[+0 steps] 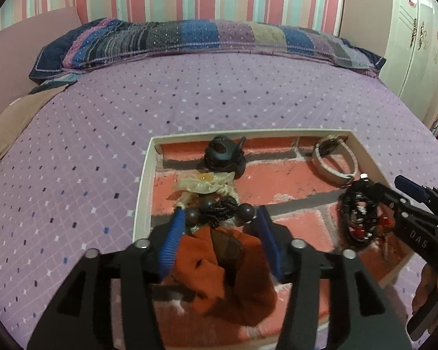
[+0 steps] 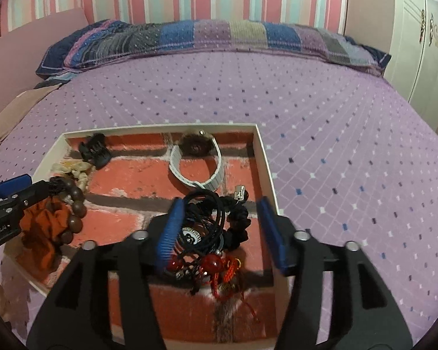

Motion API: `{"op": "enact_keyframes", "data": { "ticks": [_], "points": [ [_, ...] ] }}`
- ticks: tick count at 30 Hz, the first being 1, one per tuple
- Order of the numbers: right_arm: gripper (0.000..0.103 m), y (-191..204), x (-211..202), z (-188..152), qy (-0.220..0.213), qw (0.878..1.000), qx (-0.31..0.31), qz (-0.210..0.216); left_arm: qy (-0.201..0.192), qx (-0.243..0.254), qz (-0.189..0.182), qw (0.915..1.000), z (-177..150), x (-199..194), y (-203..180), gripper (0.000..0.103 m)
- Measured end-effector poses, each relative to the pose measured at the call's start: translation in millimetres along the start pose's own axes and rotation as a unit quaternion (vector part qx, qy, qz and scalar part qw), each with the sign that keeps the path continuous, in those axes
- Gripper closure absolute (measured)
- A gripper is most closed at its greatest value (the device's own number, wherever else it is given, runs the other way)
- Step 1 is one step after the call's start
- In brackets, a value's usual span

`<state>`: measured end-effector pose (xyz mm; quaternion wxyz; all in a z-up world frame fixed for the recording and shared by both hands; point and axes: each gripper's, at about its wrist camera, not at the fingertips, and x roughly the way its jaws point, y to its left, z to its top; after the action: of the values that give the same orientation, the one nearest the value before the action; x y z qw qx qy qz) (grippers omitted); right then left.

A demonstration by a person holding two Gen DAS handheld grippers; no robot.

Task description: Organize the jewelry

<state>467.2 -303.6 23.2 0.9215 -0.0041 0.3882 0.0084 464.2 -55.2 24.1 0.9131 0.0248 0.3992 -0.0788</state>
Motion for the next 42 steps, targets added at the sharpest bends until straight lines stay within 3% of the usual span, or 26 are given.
{"op": "enact_keyframes", "data": {
  "ticks": [3,5,7,12,22,26,29,34,42],
  "points": [
    [0.020,1.2,-20.4,-2.8,-0.017,1.000,-0.004,-0.002,-0.021,0.005,0.001,0.9998,-1.5,-24.0,-1.6,0.040],
    [0.012,2.8,-31.1,-6.8,-0.021,1.000,-0.008,-0.001,-0.030,0.003,0.003,0.9995,-4.7,-38.5,-1.5,0.021],
    [0.005,3.7,-41.8,-11.6,-0.025,1.000,-0.010,-0.004,-0.044,0.004,0.007,0.9990,-11.0,-52.9,-1.1,0.018],
    [0.004,4.0,-69.5,-28.9,-0.027,1.000,-0.004,-0.005,-0.047,0.004,-0.002,0.9989,-36.4,-85.4,2.5,0.018],
    [0.004,10.1,-169.6,-78.8,-0.062,0.997,-0.004,-0.035,-0.077,-0.003,0.053,0.9956,-94.9,-167.4,4.8,0.017],
    [0.004,21.3,-212.8,-108.4,-0.061,0.998,-0.005,-0.026,-0.097,-0.019,0.040,0.9943,-127.6,-211.0,-1.1,0.017],
    [0.004,28.9,-247.3,-130.8,-0.070,0.997,-0.005,-0.019,-0.111,-0.029,0.042,0.9924,-151.9,-236.2,-3.3,0.005],
    [0.004,38.0,-290.2,-157.8,-0.079,0.997,-0.009,-0.018,-0.122,-0.044,0.048,0.9904,-174.6,-266.8,-4.5,0.005],
    [0.004,45.2,-330.3,-183.9,-0.098,0.995,-0.013,-0.021,-0.124,-0.001,0.041,0.9915,-206.1,-293.6,-24.9,0.005]
  ]
}}
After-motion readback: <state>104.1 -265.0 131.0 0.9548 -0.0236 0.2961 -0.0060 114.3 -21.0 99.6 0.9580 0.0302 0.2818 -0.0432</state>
